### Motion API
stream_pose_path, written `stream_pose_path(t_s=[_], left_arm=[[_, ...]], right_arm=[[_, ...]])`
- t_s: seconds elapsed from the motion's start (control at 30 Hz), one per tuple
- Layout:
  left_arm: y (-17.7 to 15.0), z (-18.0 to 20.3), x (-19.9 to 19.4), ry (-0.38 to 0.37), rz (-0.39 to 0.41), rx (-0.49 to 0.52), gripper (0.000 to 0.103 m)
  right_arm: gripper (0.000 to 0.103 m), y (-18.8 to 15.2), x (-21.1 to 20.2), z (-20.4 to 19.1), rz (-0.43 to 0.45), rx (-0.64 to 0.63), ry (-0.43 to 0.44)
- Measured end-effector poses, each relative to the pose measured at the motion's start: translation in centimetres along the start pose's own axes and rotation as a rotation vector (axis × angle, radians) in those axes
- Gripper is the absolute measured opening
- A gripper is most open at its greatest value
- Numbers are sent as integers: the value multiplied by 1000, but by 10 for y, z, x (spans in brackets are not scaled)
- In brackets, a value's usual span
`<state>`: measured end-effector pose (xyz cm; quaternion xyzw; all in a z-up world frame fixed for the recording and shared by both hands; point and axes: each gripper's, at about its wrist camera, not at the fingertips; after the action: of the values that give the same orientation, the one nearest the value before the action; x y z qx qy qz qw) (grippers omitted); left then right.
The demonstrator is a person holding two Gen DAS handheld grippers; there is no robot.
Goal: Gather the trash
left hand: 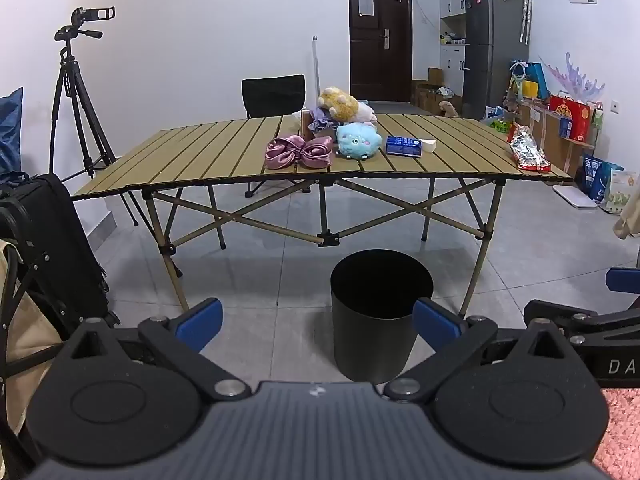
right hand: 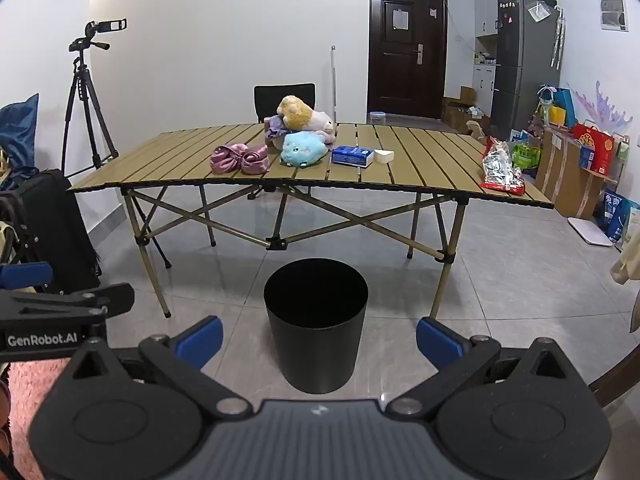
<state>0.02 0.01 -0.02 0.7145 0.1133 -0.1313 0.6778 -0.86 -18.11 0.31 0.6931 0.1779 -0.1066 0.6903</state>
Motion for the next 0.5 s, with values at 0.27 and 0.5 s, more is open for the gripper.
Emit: stream_pose_path(t_s=[0.27,0.5], left_arm=[[0,-1,-2,1,0,-3,103],[-1,0,-2,7,4,-8,103]], right_arm=[[103,0,-1,0,5,-2,-2],[103,0,-1,0,8,-3,-1]])
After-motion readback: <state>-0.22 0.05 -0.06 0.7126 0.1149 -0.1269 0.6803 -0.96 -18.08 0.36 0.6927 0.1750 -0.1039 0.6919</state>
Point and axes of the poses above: each gripper's, at about its wrist camera, not at the fingertips, and x roughly the way its jaws point, z to its right, y to its top, and after that the axes turned 14 degrees about z, right-handed
